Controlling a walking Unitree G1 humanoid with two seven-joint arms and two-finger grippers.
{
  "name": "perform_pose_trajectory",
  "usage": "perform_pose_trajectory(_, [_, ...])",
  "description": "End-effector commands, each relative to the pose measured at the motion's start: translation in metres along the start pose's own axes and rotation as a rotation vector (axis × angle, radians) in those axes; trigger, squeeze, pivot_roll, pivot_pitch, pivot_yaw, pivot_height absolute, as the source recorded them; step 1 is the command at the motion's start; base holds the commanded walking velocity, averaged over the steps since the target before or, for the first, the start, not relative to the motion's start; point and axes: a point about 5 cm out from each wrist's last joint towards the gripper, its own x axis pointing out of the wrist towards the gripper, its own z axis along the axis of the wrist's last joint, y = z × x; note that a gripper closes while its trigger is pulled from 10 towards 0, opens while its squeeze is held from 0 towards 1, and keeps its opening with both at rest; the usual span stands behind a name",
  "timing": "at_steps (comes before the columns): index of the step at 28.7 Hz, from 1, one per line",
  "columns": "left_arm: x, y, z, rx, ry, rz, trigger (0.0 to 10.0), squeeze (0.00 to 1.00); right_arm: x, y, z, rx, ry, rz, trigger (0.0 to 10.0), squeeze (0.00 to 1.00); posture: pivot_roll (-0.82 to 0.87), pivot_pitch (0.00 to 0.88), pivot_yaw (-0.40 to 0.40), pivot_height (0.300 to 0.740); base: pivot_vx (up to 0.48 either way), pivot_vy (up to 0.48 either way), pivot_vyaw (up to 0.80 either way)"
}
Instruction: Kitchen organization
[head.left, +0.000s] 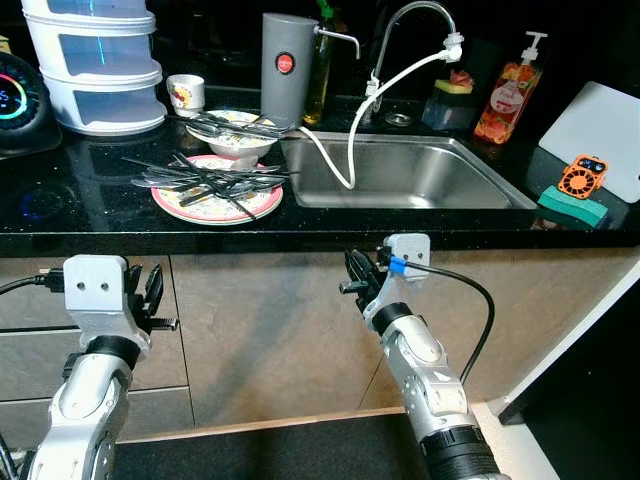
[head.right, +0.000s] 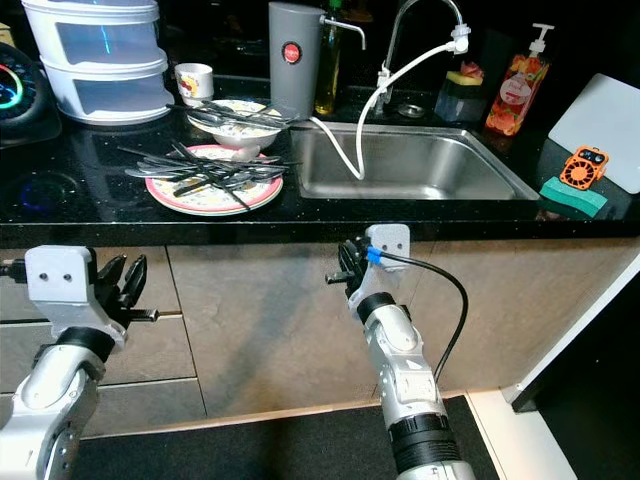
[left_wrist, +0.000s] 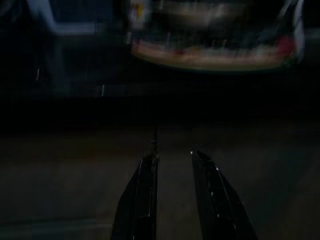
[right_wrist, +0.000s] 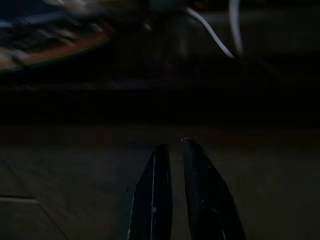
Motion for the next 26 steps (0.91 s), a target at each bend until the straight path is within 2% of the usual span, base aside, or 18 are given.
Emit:
perform_pose_trajectory(1, [-0.009, 0.006, -0.007, 0.041, 0.054, 0.013, 10.0, 0.0, -0.013, -0.022, -0.005, 0.039, 0.022, -0.116, 10.0, 0.0, 0.01, 0.09, -0.09, 0.74, 0.0, 0.0, 0.0])
perform_pose_trajectory(3, [-0.011, 0.006, -0.008, 0.05, 0.067, 0.005, 10.0, 0.0, -0.023, -0.037, -0.015, 0.091, 0.052, -0.204, 10.0, 0.0, 0.02, 0.097, -0.088, 0.74, 0.0, 0.0, 0.0])
perform_pose_trajectory(7, [-0.009, 0.004, -0.007, 0.041, 0.064, -0.006, 10.0, 0.0, -0.029, -0.04, -0.023, 0.118, 0.083, -0.23, 10.0, 0.0, 0.02, 0.096, -0.05, 0.74, 0.0, 0.0, 0.0])
perform_pose_trajectory(9, [-0.005, 0.0, -0.006, 0.031, 0.06, -0.033, 10.0, 0.0, -0.029, -0.034, -0.026, 0.135, 0.095, -0.21, 10.0, 0.0, 0.03, 0.094, -0.028, 0.74, 0.0, 0.0, 0.0])
perform_pose_trajectory(10, [0.0, -0.006, -0.007, 0.025, 0.062, -0.068, 10.0, 0.0, -0.027, -0.025, -0.029, 0.133, 0.117, -0.168, 10.0, 0.0, 0.02, 0.109, -0.017, 0.74, 0.0, 0.0, 0.0])
perform_pose_trajectory(11, [0.0, -0.006, -0.007, 0.025, 0.062, -0.068, 10.0, 0.0, -0.027, -0.025, -0.029, 0.133, 0.117, -0.168, 10.0, 0.0, 0.02, 0.109, -0.017, 0.74, 0.0, 0.0, 0.0])
perform_pose_trajectory(12, [0.003, -0.011, -0.006, 0.017, 0.063, -0.083, 10.0, 0.0, -0.026, -0.018, -0.032, 0.115, 0.137, -0.133, 10.0, 0.0, 0.02, 0.092, -0.009, 0.74, 0.0, 0.0, 0.0])
perform_pose_trajectory(19, [0.005, -0.013, -0.007, -0.018, 0.066, -0.067, 10.0, 0.0, -0.023, -0.009, -0.035, 0.104, 0.171, -0.088, 10.0, 0.0, 0.02, 0.104, -0.02, 0.74, 0.0, 0.0, 0.0])
perform_pose_trajectory(23, [0.004, -0.012, -0.008, -0.01, 0.072, -0.042, 10.0, 0.0, -0.019, -0.006, -0.035, 0.087, 0.189, -0.057, 10.0, 0.0, 0.02, 0.107, -0.033, 0.74, 0.0, 0.0, 0.0])
perform_pose_trajectory(26, [0.004, -0.011, -0.008, -0.018, 0.071, -0.03, 10.0, 0.0, -0.018, -0.004, -0.034, 0.055, 0.192, -0.028, 10.0, 0.0, 0.01, 0.097, -0.035, 0.74, 0.0, 0.0, 0.0])
